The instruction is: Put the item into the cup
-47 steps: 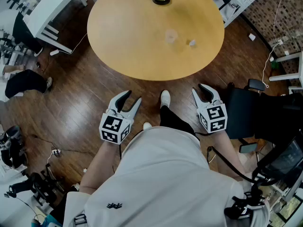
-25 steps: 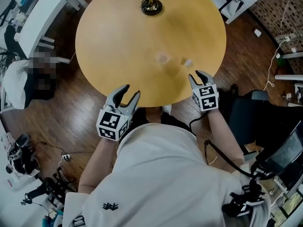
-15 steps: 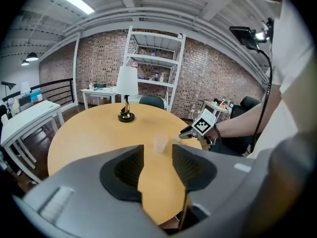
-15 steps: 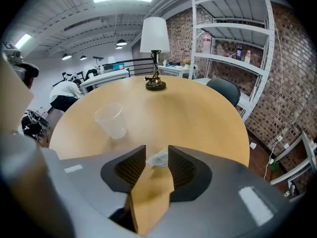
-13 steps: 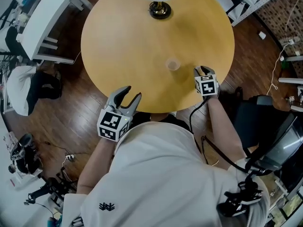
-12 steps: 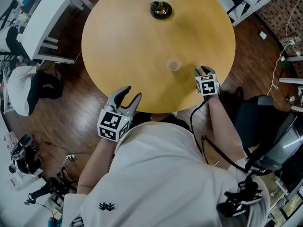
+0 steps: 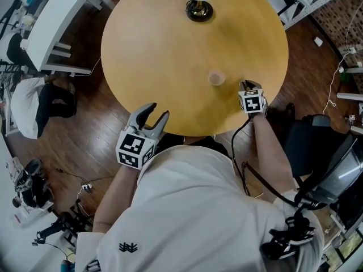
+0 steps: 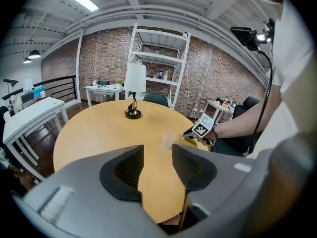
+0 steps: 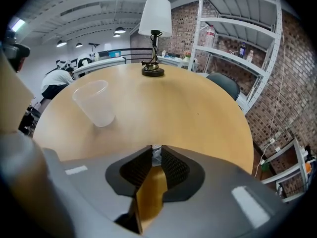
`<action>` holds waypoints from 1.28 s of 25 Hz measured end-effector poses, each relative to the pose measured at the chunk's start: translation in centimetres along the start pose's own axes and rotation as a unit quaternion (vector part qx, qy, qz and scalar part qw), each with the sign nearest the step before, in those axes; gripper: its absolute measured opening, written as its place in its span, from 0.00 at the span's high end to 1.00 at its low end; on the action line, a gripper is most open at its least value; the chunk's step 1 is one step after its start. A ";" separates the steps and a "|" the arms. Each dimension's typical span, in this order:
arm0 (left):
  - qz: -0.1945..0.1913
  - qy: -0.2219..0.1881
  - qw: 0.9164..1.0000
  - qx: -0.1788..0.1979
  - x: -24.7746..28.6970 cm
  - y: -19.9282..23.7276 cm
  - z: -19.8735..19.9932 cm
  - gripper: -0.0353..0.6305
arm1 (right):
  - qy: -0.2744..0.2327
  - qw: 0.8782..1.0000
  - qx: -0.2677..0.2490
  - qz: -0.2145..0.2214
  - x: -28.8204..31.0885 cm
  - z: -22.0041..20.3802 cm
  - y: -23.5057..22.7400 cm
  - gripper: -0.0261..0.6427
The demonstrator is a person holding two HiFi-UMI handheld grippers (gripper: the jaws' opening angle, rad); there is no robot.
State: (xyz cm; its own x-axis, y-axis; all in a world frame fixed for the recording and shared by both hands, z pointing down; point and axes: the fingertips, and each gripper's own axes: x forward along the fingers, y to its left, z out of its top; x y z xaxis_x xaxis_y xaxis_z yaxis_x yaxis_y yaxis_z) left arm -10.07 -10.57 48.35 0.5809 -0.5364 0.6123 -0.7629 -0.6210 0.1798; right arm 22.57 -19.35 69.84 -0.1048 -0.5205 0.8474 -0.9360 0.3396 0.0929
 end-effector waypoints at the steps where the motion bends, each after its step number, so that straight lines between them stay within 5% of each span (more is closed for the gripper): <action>1: -0.001 0.000 1.000 0.000 0.1 0.0 0.1 0.70 | 0.001 1.000 0.002 0.001 0.1 0.0 -0.2 0.87; 13: -0.029 -0.022 0.999 0.000 2.8 0.0 0.6 0.71 | -0.026 1.000 -0.003 0.002 -3.2 2.5 -0.5 0.92; 23: -0.038 -0.046 0.998 -0.003 0.9 -1.6 0.9 0.70 | -0.088 0.994 -0.045 0.047 -10.9 9.0 5.3 0.92; 32: -0.010 -0.044 0.999 -0.027 -0.5 -0.2 -0.7 0.70 | -0.085 0.988 -0.096 0.088 -9.0 11.2 9.5 0.92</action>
State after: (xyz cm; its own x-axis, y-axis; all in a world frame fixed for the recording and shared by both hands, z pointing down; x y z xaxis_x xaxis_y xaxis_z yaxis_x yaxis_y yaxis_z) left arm -10.47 -9.78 48.55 0.6172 -0.5739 0.5383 -0.7637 -0.6015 0.2345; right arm 10.83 -20.20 57.23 -0.3303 -0.5588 0.7607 -0.8187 0.5707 0.0637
